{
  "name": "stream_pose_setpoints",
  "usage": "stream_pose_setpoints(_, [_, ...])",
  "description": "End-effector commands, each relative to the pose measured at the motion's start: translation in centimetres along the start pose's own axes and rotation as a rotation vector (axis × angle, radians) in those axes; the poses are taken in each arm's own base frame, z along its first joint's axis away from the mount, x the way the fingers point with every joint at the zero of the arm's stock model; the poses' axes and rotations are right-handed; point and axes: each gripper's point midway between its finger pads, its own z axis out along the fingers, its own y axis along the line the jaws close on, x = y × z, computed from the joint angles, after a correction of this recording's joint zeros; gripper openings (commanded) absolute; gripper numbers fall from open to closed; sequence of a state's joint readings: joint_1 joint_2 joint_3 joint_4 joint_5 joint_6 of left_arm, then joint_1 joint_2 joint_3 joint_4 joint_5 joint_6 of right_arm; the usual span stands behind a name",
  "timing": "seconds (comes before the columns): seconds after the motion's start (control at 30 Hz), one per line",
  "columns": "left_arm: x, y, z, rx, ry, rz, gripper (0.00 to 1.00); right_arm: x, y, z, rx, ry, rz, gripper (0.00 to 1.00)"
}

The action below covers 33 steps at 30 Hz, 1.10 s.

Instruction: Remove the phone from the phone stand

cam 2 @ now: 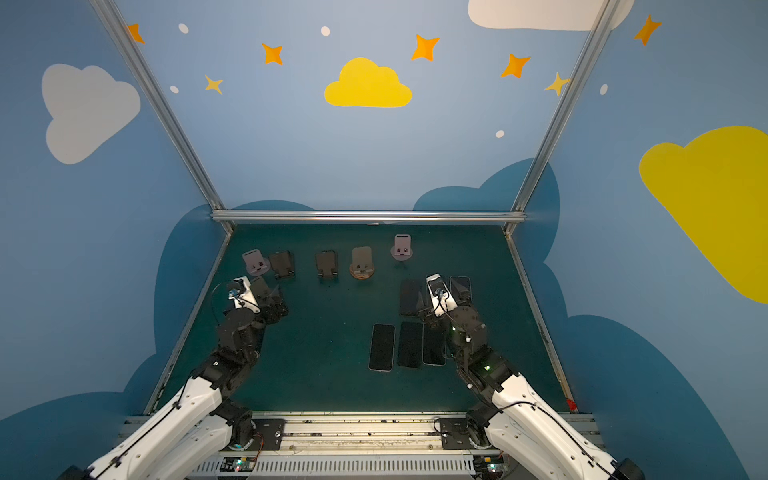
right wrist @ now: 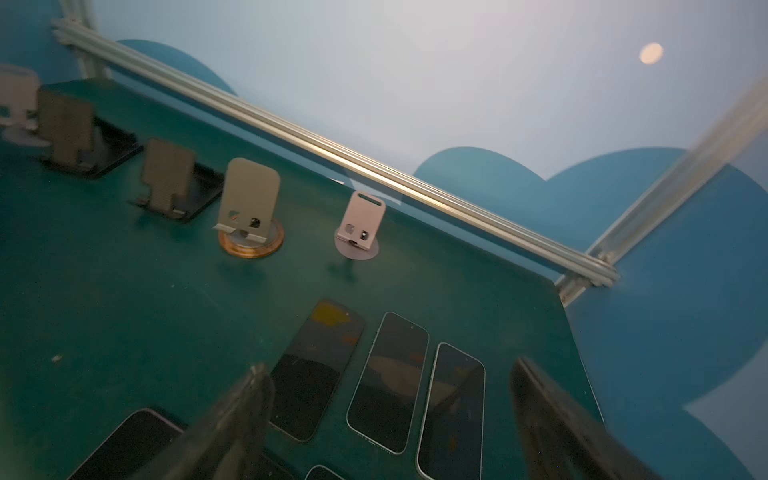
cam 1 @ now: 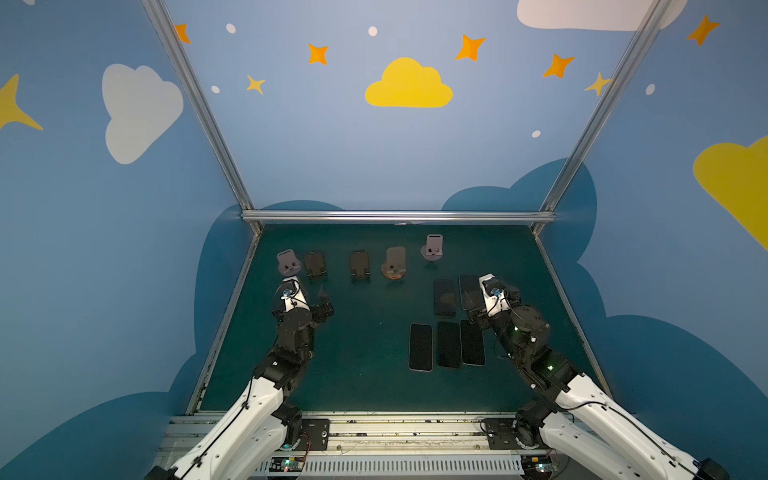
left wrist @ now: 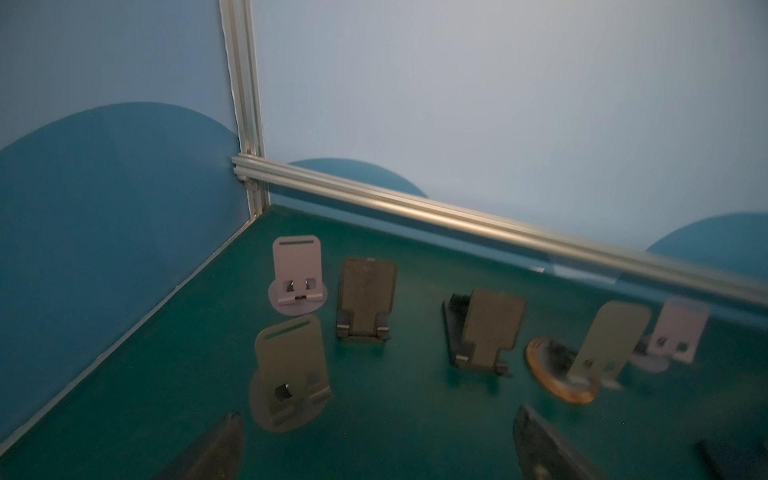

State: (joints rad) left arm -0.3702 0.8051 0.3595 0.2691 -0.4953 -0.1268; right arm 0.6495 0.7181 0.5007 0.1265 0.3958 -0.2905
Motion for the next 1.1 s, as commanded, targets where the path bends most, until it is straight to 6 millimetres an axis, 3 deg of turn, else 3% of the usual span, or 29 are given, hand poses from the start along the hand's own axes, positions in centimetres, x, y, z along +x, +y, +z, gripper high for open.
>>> stream_pose_setpoints(0.0, [-0.3,0.5,1.2,-0.043,-0.060,0.092,1.00,0.0,1.5,0.4,-0.064,-0.061,-0.097,0.89])
stream_pose_setpoints(0.27, [4.6,3.8,5.6,-0.083,0.017,0.085,1.00,3.7,1.5,2.8,-0.013,0.042,-0.093,0.89])
stream_pose_setpoints(0.37, [6.1,3.9,7.3,-0.057,0.043,0.104,1.00,5.3,0.2,3.8,0.036,0.100,-0.186,0.89])
stream_pose_setpoints(0.47, [8.3,3.4,9.2,-0.003,0.093,0.095,1.00,6.8,-1.1,4.7,0.061,0.148,-0.166,0.89])
stream_pose_setpoints(0.63, [8.8,3.6,11.1,0.024,0.199,0.046,1.00,9.4,-2.5,5.6,0.075,0.200,-0.051,0.89])
stream_pose_setpoints(0.8, [8.8,3.8,11.3,0.034,0.223,0.030,1.00,11.9,-3.7,5.9,0.135,0.231,0.052,0.89])
stream_pose_setpoints(1.07, [8.8,3.9,11.3,0.033,0.222,0.029,1.00,12.9,-4.9,5.8,0.164,0.270,0.192,0.89])
